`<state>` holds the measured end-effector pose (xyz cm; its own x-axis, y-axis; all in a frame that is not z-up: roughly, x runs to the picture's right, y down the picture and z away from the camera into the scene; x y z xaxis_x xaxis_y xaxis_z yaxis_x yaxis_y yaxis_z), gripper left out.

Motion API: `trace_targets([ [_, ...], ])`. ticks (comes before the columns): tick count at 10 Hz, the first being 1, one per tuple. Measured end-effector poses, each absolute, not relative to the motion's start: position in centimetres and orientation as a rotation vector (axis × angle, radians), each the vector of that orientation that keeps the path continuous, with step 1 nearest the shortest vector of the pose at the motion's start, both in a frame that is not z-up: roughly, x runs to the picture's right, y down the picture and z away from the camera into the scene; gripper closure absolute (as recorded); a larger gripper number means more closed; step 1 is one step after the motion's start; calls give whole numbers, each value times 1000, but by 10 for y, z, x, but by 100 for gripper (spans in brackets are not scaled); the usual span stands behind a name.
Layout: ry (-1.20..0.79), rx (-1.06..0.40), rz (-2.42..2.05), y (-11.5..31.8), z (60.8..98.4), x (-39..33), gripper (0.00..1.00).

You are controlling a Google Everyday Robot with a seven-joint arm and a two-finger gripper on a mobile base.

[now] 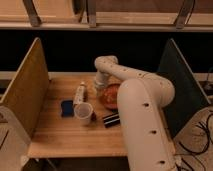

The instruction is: Push the ceramic bowl across the table

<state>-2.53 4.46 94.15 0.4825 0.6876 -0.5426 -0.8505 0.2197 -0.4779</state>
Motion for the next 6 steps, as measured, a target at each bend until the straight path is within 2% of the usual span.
trace_targets([
  [4,368,-696,1186,32,922,48,100],
  [6,338,-600,1184,-2,905,53,100],
])
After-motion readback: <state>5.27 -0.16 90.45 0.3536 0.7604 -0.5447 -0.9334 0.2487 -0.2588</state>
